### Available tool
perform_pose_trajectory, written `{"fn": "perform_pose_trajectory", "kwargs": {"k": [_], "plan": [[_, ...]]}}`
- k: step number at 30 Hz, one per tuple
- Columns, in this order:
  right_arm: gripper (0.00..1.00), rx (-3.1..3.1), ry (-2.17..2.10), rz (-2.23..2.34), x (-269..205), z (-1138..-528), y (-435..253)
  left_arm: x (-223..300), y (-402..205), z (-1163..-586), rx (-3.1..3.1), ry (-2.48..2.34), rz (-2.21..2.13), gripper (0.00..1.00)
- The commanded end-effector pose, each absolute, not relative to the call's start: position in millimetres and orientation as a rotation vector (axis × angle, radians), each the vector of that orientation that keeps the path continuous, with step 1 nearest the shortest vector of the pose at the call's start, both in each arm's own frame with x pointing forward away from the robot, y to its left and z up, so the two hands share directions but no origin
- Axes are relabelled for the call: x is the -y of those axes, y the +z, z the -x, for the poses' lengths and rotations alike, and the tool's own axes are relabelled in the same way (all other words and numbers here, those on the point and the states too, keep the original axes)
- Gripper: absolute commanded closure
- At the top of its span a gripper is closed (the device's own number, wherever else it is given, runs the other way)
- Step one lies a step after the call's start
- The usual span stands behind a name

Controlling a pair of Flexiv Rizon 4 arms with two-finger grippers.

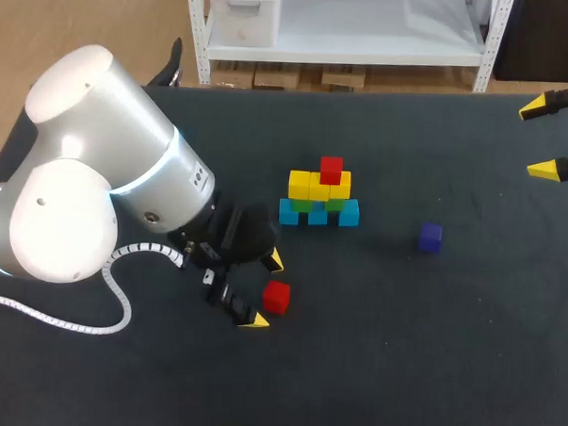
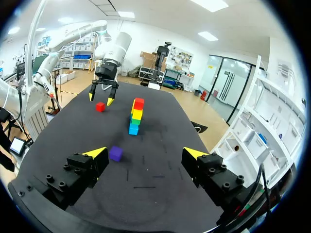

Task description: Place the blue cubes, place green cubes on the blue cubes, place the yellow cubes on the green cubes, then place the red cubes on the yellow cubes, and place purple cube on the red cubes.

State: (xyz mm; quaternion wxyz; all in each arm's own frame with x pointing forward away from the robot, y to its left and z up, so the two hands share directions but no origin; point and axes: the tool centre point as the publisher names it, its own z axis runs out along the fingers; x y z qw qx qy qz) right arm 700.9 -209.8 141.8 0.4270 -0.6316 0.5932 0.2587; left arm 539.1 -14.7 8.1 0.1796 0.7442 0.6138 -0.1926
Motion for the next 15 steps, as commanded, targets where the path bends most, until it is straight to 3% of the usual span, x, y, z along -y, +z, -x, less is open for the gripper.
{"fn": "perform_pose_trajectory", "kwargs": {"k": [1, 4, 6, 11, 13, 14, 15], "plan": [[0.00, -1.480, 0.646, 1.577, 209.5, -701.1, 141.5, 18.5, 5.5, -544.8, -1.728, -0.552, -2.109, 0.00], [0.00, -1.480, 0.646, 1.577, 209.5, -701.1, 141.5, 20.2, 5.0, -547.4, -1.723, -0.552, -2.110, 0.16], [0.00, -1.480, 0.646, 1.577, 209.5, -701.1, 141.5, 21.2, 4.9, -549.1, -1.719, -0.550, -2.114, 0.42], [0.00, -1.480, 0.646, 1.577, 209.5, -701.1, 141.5, 22.6, 2.8, -551.2, -1.716, -0.548, -2.126, 0.67], [0.00, -1.480, 0.646, 1.577, 209.5, -701.1, 141.5, 23.2, 2.0, -551.4, -1.718, -0.547, -2.129, 0.83], [0.00, -1.480, 0.646, 1.577, 209.5, -701.1, 141.5, 23.3, 1.8, -551.4, -1.719, -0.547, -2.129, 0.96], [0.00, -1.480, 0.646, 1.577, 209.5, -701.1, 141.5, 23.4, 1.8, -551.3, -1.721, -0.547, -2.127, 1.00]]}}
